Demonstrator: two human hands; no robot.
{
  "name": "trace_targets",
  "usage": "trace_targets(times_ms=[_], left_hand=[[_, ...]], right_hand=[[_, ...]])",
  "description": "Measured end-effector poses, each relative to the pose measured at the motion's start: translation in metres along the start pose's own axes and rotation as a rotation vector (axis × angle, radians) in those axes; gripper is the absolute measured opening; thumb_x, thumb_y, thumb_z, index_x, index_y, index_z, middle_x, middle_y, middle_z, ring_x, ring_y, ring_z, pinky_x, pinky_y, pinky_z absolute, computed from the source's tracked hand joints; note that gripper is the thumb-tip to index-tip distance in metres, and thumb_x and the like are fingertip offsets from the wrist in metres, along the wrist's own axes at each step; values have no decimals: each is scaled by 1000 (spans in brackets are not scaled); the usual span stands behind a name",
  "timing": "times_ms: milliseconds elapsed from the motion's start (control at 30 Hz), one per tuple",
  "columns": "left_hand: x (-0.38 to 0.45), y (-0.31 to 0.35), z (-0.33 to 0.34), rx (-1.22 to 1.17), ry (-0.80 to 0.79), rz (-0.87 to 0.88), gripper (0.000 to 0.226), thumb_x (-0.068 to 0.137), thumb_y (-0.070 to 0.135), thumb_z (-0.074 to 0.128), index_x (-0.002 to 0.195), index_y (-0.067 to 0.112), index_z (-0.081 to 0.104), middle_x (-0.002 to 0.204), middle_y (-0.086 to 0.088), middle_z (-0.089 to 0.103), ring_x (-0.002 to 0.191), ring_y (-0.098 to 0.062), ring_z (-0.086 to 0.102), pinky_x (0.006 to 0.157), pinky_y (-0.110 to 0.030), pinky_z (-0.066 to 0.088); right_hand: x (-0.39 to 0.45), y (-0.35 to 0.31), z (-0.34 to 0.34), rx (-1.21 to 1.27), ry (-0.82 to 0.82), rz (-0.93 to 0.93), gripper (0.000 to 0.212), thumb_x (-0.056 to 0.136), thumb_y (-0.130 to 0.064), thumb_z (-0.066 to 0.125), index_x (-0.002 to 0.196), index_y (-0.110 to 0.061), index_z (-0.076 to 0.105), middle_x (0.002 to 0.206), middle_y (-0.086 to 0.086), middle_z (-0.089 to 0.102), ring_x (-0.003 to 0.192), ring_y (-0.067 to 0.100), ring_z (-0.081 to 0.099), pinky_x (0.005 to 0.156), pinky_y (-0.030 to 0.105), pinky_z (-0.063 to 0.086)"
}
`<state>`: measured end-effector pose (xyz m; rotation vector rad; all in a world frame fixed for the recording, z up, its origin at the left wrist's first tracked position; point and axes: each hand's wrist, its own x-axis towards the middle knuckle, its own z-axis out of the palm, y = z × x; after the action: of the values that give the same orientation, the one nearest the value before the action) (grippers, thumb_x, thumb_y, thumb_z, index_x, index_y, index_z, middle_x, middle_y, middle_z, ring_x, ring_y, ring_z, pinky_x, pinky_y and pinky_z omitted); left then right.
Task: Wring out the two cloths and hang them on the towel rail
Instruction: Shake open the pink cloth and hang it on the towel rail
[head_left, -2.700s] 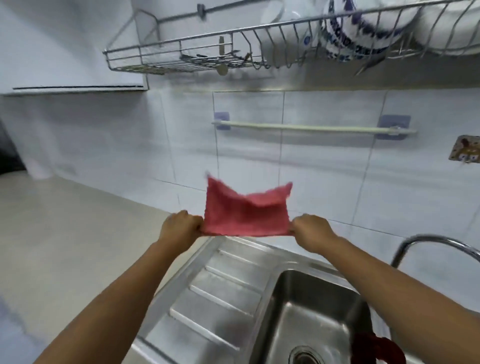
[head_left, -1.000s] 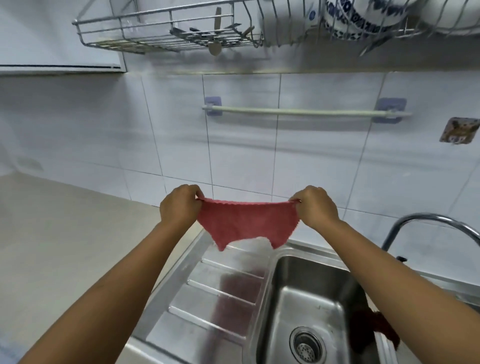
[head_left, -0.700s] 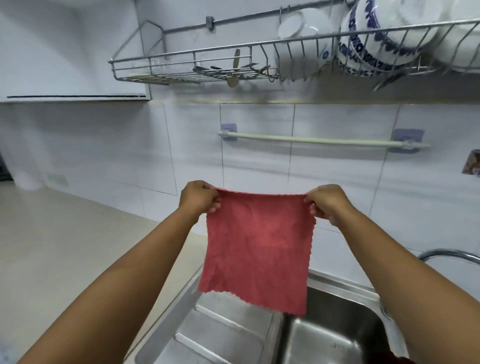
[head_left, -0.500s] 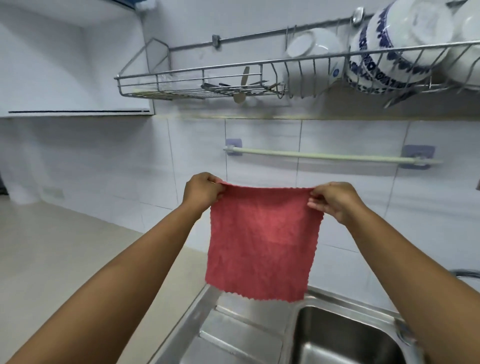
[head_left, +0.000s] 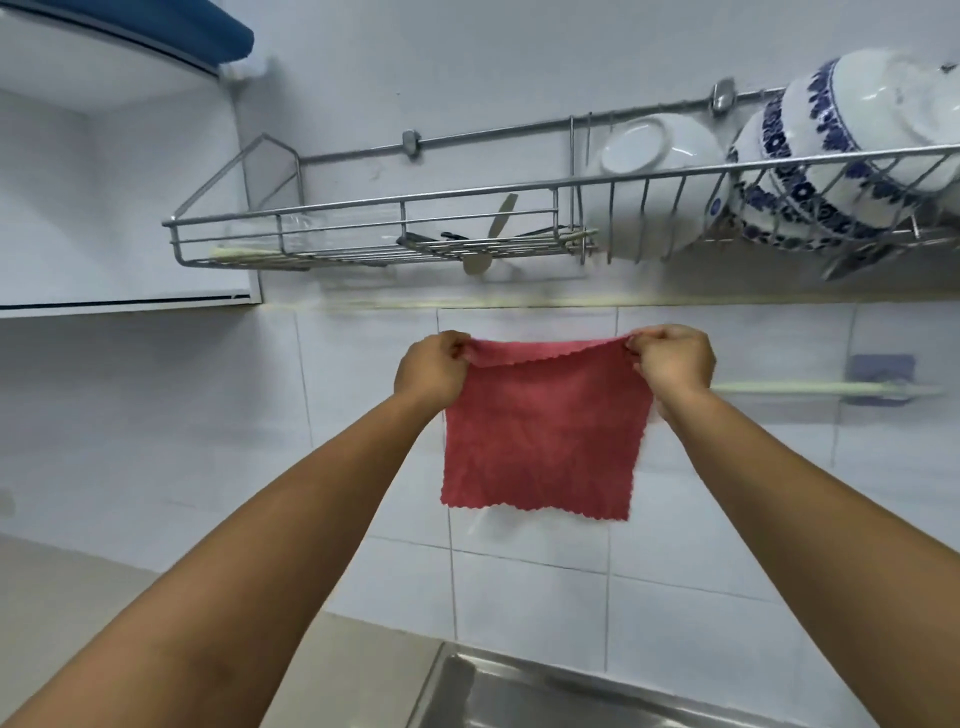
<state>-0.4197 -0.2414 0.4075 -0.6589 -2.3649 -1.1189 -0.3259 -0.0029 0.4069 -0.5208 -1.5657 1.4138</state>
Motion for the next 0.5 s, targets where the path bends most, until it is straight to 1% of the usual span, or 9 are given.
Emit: trace_targets(times_ms=[33,100,167,233,300,367,433,500], left_hand=[[9,-1,4,35,22,27,36,91,17,50,122,27,64,120,-1,69,110,-24,63,93,-34,51],[22,-3,15,120,65,71,36,89,16,47,116,29,67,111,-4,71,100,-29,65,83,-35,54],[29,-6,24,180,81,74,29,90,18,48,108,26,70,103,-6,72,93,-30,65,76,-32,53],[37,-12,34,239,87,64,23,92,22,50,102,22,71,99,-7,71,90,-30,66,73,-29,50],[44,-15,43,372,76,75,22,95,23,49,99,18,69,97,-7,71,87,-29,66,76,-30,47],[49,-17,51,482,86,92,19,96,25,49,98,15,65,94,-6,71,86,-29,66,79,-33,45],[50,-21,58,473,107,104,17,95,26,52,102,12,57,93,-7,68,86,-30,64,78,-36,45],[49,-22,62,435,152,120,19,93,25,56,105,10,53,97,-8,62,89,-31,60,76,-37,44]], right_hand=[[2,-1,3,-60,22,-63,9,82,-10,68,80,-15,76,88,4,75,80,20,70,78,29,57],[2,1,6,-323,13,-256,13,88,-13,63,90,-11,76,93,5,74,85,23,69,76,26,52],[-3,10,6,-649,-51,-458,18,92,-16,57,97,-11,73,96,8,73,88,27,67,77,30,53],[-6,23,5,-856,-100,-587,23,96,-20,51,103,-11,70,99,9,71,88,29,65,75,34,54],[-8,34,3,-961,-110,-678,26,98,-25,45,107,-13,67,98,7,70,86,27,64,73,35,53],[-8,41,2,-1047,-94,-775,27,99,-28,43,111,-13,61,92,5,71,81,27,65,79,36,49],[-8,47,2,-1153,-67,-858,24,99,-28,42,109,-12,58,84,5,71,76,27,65,86,38,43],[-6,52,4,-1256,-28,-879,25,99,-27,41,103,-12,60,84,6,72,82,28,63,87,40,39]])
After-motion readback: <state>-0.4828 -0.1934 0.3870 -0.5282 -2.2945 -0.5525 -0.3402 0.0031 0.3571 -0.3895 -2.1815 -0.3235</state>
